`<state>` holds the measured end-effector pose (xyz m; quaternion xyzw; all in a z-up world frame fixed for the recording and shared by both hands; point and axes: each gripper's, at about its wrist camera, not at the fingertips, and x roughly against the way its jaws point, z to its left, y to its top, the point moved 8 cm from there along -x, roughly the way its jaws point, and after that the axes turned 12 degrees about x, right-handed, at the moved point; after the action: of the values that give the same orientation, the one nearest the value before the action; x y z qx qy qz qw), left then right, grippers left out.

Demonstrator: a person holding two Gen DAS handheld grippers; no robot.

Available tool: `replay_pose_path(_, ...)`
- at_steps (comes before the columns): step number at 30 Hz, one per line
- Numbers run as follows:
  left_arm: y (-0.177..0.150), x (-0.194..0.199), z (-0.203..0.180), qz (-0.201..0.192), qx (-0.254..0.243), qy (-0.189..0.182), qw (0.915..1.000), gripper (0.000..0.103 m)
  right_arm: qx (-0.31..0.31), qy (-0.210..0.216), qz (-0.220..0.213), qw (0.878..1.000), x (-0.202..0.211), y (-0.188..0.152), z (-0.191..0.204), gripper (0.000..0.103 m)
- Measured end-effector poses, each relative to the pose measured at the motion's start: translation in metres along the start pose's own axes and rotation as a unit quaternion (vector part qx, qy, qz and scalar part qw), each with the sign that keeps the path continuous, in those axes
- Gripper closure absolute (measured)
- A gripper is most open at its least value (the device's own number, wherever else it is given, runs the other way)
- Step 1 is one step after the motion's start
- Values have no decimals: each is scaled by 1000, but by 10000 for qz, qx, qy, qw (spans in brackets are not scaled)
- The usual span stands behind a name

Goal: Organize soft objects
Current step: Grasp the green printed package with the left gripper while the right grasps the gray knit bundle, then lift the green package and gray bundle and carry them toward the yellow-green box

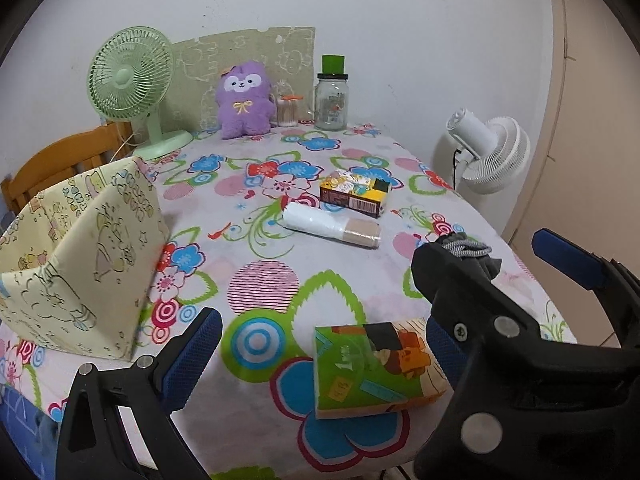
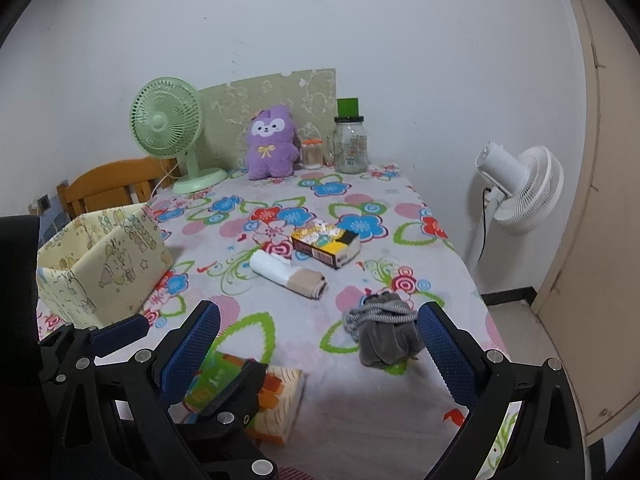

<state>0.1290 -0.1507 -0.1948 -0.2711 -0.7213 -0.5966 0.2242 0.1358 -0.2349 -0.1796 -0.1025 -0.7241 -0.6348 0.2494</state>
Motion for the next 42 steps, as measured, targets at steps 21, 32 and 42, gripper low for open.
replay_pose_path(21,-30,-37,-17,530,-91,-106,9985,26,64,-383,356,9986,-22,-32,-23,3)
replay_pose_path(32,-17,-50,-18,545,-37,-60,9985,28,-77,-531,368,9979,-38,-24,-33,3)
replay_pose_path(42,-7,-65,-26,530,-243,-6,9983,28,-430,-401,897,9942,-72,-31,-46,21)
